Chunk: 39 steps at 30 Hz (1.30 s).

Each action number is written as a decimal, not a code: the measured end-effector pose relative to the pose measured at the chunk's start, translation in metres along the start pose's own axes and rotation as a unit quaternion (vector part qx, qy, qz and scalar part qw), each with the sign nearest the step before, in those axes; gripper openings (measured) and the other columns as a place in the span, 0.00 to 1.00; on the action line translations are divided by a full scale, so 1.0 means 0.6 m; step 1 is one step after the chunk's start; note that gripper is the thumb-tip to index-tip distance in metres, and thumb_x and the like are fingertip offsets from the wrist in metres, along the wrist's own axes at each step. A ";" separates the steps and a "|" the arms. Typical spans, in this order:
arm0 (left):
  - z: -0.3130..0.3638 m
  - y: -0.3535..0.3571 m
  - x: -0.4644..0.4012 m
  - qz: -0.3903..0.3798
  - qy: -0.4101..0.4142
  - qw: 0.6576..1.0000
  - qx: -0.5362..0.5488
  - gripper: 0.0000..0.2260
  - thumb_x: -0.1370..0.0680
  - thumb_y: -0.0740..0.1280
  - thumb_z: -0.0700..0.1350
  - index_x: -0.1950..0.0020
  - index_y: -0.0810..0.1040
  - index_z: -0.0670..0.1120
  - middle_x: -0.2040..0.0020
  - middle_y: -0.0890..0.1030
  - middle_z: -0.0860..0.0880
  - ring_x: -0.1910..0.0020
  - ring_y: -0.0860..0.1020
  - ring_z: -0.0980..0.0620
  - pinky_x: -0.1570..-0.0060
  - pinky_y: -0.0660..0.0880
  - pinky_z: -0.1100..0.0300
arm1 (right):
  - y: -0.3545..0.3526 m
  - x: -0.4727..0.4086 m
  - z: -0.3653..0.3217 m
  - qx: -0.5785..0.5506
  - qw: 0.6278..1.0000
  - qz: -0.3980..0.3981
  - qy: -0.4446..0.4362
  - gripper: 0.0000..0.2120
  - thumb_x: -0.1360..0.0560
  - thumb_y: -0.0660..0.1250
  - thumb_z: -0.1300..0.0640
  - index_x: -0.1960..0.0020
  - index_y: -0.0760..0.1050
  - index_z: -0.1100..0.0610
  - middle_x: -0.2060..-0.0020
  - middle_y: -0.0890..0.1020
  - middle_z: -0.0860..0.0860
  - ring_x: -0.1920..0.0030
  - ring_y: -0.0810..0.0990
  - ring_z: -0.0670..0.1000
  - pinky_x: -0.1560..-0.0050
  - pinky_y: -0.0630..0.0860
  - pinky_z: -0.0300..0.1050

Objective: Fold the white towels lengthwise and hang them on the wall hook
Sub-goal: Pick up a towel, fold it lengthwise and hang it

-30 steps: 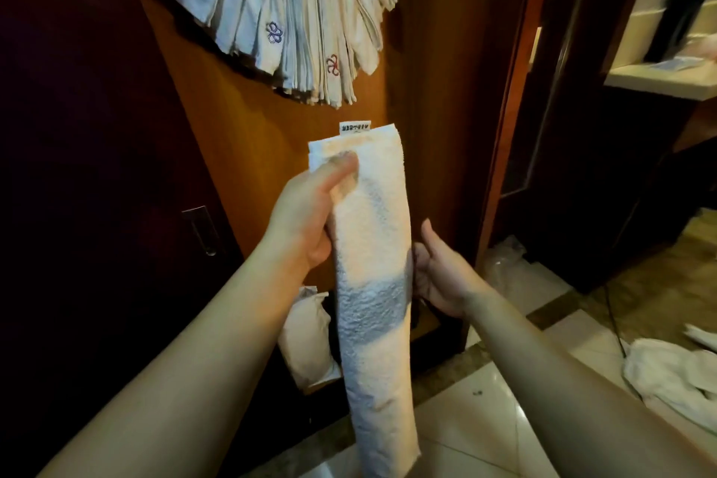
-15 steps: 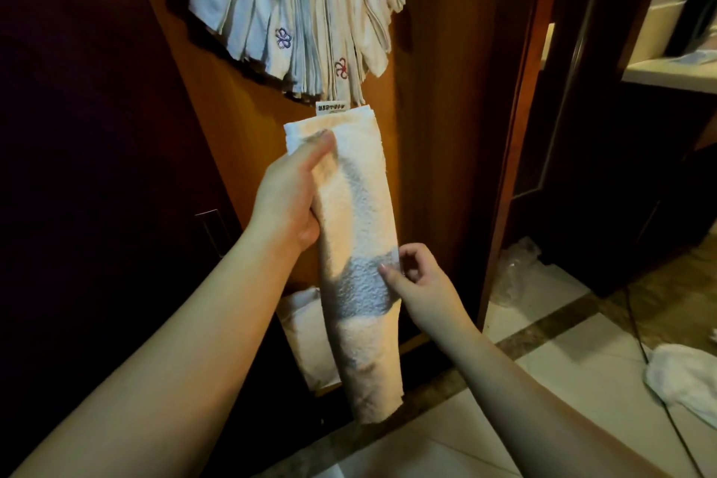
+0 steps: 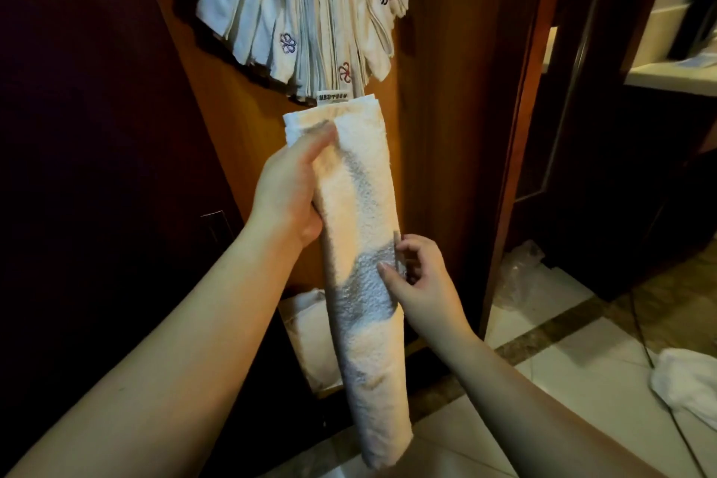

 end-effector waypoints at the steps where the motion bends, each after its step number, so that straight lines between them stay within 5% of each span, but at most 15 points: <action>1: 0.001 0.000 0.000 -0.002 0.001 1.000 0.000 0.11 0.20 0.67 0.46 0.40 0.80 0.43 0.50 0.86 0.44 0.51 0.86 0.45 0.52 0.81 0.49 | 0.001 -0.002 -0.001 0.002 1.000 -0.005 0.002 0.12 0.28 0.69 0.40 0.49 0.70 0.39 0.42 0.71 0.40 0.42 0.74 0.44 0.42 0.71 0.37; 10: 0.022 -0.001 -0.001 -0.017 0.015 1.000 -0.020 0.10 0.20 0.67 0.44 0.40 0.80 0.44 0.49 0.86 0.45 0.50 0.85 0.46 0.52 0.82 0.51 | -0.004 0.008 0.000 -0.032 0.999 0.007 0.040 0.09 0.21 0.63 0.44 0.51 0.69 0.49 0.56 0.79 0.61 0.57 0.79 0.60 0.55 0.76 0.63; 13: 0.028 0.001 -0.002 -0.023 0.009 1.000 -0.010 0.08 0.20 0.68 0.45 0.43 0.80 0.45 0.50 0.86 0.46 0.50 0.85 0.46 0.49 0.81 0.50 | -0.014 0.007 -0.010 -0.037 0.998 0.043 0.027 0.04 0.18 0.61 0.51 0.50 0.68 0.49 0.62 0.76 0.56 0.64 0.74 0.49 0.60 0.74 0.59; 16: 0.030 0.000 -0.006 -0.025 -0.007 1.000 0.008 0.09 0.19 0.67 0.47 0.43 0.80 0.44 0.51 0.87 0.46 0.50 0.85 0.47 0.50 0.82 0.49 | -0.020 -0.003 -0.010 -0.090 0.994 0.050 0.040 0.07 0.20 0.64 0.48 0.45 0.67 0.46 0.60 0.78 0.46 0.64 0.77 0.39 0.63 0.74 0.39; 19: 0.029 -0.001 -0.019 -0.016 -0.049 0.997 0.054 0.12 0.18 0.65 0.47 0.39 0.78 0.42 0.48 0.86 0.42 0.49 0.85 0.44 0.57 0.83 0.49 | 0.005 -0.023 0.017 -0.138 0.981 -0.080 0.109 0.38 0.33 0.72 0.31 0.33 0.68 0.51 0.47 0.85 0.48 0.51 0.84 0.41 0.52 0.79 0.38; 21: 0.029 -0.005 -0.034 -0.005 -0.077 0.995 0.071 0.12 0.18 0.65 0.46 0.38 0.78 0.42 0.47 0.86 0.41 0.50 0.85 0.43 0.61 0.83 0.49 | 0.040 -0.013 0.030 -0.198 0.939 -0.221 0.174 0.48 0.47 0.81 0.32 0.36 0.74 0.58 0.47 0.86 0.50 0.48 0.85 0.47 0.49 0.80 0.41; 24: 0.027 -0.008 -0.059 0.012 -0.102 0.994 0.048 0.12 0.19 0.67 0.46 0.38 0.78 0.41 0.48 0.86 0.41 0.52 0.86 0.43 0.60 0.83 0.47 | 0.070 0.024 0.032 -0.198 0.865 -0.395 0.238 0.34 0.44 0.85 0.48 0.43 0.78 0.60 0.52 0.87 0.50 0.51 0.85 0.47 0.50 0.80 0.40; 27: 0.023 -0.023 -0.095 0.048 -0.106 0.993 0.027 0.11 0.18 0.67 0.46 0.40 0.79 0.40 0.51 0.86 0.41 0.55 0.86 0.45 0.60 0.82 0.48 | 0.062 0.036 0.029 -0.167 0.849 -0.438 0.245 0.20 0.32 0.73 0.60 0.40 0.77 0.57 0.48 0.86 0.48 0.45 0.84 0.48 0.45 0.78 0.41; 31: 0.011 -0.062 -0.140 0.114 -0.115 0.987 -0.009 0.14 0.19 0.67 0.45 0.35 0.76 0.40 0.53 0.84 0.43 0.60 0.84 0.47 0.68 0.80 0.54 | 0.048 0.033 0.020 -0.202 0.847 -0.417 0.262 0.28 0.40 0.75 0.54 0.42 0.78 0.61 0.48 0.86 0.53 0.46 0.84 0.52 0.45 0.78 0.45; 35: -0.034 -0.089 -0.158 0.158 -0.165 0.973 -0.035 0.09 0.19 0.68 0.46 0.42 0.75 0.42 0.51 0.82 0.45 0.54 0.82 0.47 0.50 0.80 0.51 | 0.049 0.042 0.017 -0.330 0.805 -0.392 0.299 0.31 0.47 0.81 0.60 0.45 0.82 0.64 0.48 0.85 0.58 0.49 0.84 0.56 0.46 0.79 0.48; 39: -0.076 -0.114 -0.167 0.190 -0.197 0.960 -0.061 0.09 0.17 0.64 0.45 0.55 0.76 0.44 0.51 0.79 0.45 0.52 0.80 0.46 0.41 0.78 0.53 | 0.055 0.061 0.000 -0.314 0.783 -0.450 0.293 0.29 0.46 0.85 0.51 0.46 0.86 0.57 0.47 0.86 0.54 0.46 0.84 0.53 0.39 0.75 0.52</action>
Point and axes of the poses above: each hand's wrist, its own x-axis away from the middle knuckle, its own y-axis out of the palm, z = x × y, the point moved 10 cm from there along -x, towards the middle knuckle
